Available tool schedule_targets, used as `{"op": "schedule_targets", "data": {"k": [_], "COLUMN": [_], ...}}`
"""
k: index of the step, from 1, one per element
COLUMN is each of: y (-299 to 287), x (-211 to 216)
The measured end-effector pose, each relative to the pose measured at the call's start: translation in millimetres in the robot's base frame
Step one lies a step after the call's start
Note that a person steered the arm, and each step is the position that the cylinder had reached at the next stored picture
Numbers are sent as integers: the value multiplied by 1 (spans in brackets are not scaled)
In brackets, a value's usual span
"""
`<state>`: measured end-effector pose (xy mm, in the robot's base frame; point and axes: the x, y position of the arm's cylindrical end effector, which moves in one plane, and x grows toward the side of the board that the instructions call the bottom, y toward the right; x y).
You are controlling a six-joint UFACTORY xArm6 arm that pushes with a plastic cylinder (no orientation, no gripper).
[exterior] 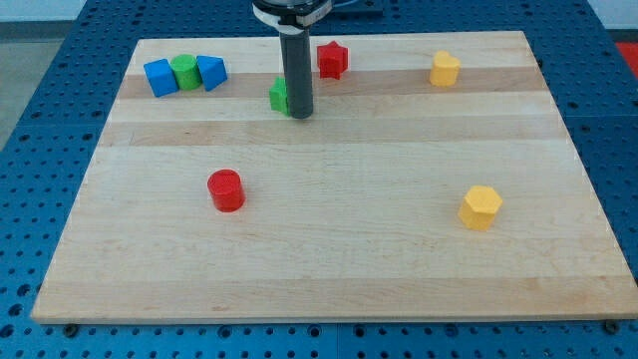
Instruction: Move the green star closer to the blue triangle
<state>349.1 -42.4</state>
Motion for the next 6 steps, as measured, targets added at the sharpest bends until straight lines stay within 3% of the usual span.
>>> {"op": "schedule_targets", "data": {"k": [1,4,6], "y": [-22,-34,12], "x": [-46,-50,-52]}}
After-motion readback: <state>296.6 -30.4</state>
